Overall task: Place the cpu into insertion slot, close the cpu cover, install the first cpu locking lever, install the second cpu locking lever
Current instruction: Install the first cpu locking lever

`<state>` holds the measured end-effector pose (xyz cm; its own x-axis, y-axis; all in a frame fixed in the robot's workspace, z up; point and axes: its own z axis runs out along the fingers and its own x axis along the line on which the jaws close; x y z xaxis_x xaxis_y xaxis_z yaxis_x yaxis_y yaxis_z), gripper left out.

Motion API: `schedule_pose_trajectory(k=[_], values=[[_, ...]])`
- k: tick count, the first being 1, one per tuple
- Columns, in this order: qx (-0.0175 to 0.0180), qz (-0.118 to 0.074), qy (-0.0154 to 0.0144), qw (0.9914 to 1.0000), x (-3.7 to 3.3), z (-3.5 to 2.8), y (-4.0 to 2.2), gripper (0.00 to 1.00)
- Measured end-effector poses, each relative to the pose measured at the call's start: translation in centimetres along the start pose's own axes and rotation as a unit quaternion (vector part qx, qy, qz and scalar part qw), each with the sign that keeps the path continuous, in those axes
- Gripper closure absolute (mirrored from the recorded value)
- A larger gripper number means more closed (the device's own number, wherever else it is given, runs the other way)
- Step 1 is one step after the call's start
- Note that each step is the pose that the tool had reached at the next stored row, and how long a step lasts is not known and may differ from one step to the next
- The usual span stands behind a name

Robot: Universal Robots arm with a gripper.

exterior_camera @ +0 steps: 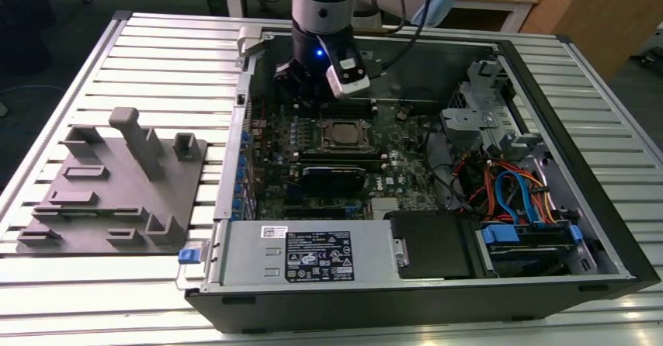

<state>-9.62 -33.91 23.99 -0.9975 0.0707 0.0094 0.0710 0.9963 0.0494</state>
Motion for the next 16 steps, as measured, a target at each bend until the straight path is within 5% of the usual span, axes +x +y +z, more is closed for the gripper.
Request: schedule_pose_trajectory(k=[11,16], values=[[0.0000,0.000,-0.0007,1.00000,0.12,0.00,-0.02,0.90],[-0.0008,-0.001,-0.0110,0.99994,0.53,-0.49,-0.01,0.90]])
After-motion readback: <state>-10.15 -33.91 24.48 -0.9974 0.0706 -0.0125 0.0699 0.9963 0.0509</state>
